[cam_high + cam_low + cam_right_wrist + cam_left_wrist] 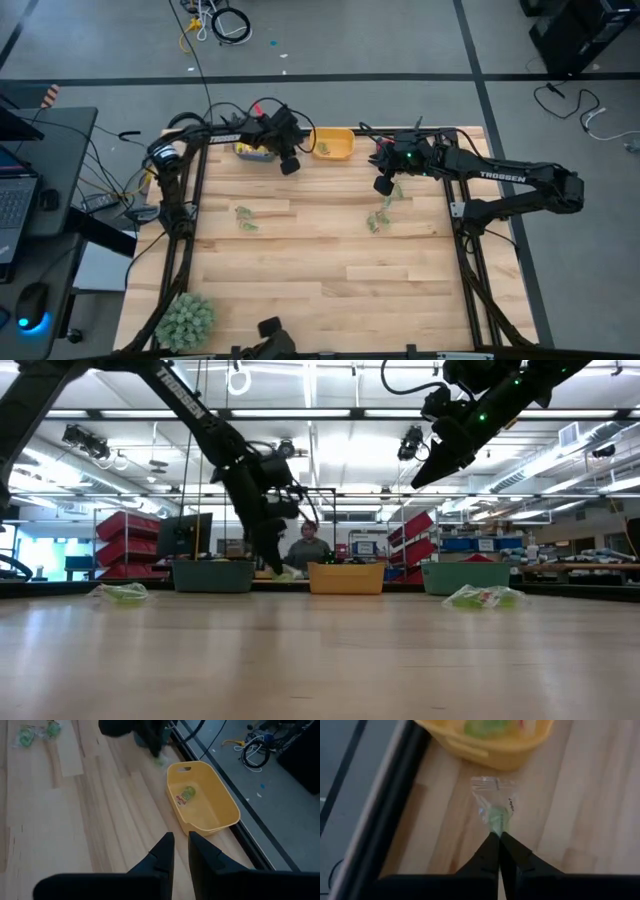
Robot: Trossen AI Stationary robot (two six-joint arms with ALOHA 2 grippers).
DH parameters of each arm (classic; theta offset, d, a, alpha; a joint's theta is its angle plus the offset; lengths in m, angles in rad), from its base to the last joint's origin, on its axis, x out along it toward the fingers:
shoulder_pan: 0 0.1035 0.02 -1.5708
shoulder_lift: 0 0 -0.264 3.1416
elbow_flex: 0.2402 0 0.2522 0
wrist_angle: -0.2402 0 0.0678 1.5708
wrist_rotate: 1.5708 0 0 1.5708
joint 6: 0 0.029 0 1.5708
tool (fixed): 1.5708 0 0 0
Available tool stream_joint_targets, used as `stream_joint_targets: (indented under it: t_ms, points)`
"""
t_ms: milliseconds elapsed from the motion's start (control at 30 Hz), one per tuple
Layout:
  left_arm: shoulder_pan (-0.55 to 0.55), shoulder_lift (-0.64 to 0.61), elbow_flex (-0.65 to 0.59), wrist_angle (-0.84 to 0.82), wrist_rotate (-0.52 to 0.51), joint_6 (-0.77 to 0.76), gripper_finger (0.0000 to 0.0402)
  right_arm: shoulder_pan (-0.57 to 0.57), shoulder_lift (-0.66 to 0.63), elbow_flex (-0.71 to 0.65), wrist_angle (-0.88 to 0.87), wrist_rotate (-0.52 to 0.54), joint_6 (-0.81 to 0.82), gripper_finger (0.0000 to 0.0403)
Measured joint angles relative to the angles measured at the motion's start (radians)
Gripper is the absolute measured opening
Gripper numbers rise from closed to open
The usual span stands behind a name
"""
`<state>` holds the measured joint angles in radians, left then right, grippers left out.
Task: Sort candy
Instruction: Put the green gummy into the yellow bin
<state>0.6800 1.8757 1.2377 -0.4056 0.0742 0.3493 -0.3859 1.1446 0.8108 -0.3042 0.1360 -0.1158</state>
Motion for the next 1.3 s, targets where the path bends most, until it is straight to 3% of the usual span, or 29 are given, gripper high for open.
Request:
stream_joint_targets:
  t_ms: [200, 400, 667, 967, 1300]
  points:
    - [-0.001, -0.085, 0.009, 0.002, 0.037, -0.225, 0.0003, 0.000, 0.000, 0.000, 0.000, 0.000, 0.005, 0.0043]
    - [-0.012, -0.086, 0.012, 0.142, 0.180, -0.485, 0.0001, 0.000, 0.000, 0.000, 0.027, 0.000, 0.024, 0.0043]
    - [-0.021, -0.049, 0.013, 0.341, 0.156, -0.672, 0.0003, -0.001, 0.000, 0.000, 0.062, -0.001, 0.105, 0.0043]
    - [-0.019, -0.021, 0.012, 0.360, 0.153, -0.664, 0.0038, -0.001, 0.001, 0.000, 0.082, 0.000, 0.134, 0.0043]
    - [-0.018, -0.015, 0.013, 0.374, 0.175, -0.532, 0.0094, -0.001, 0.001, 0.000, 0.067, 0.001, 0.150, 0.0044]
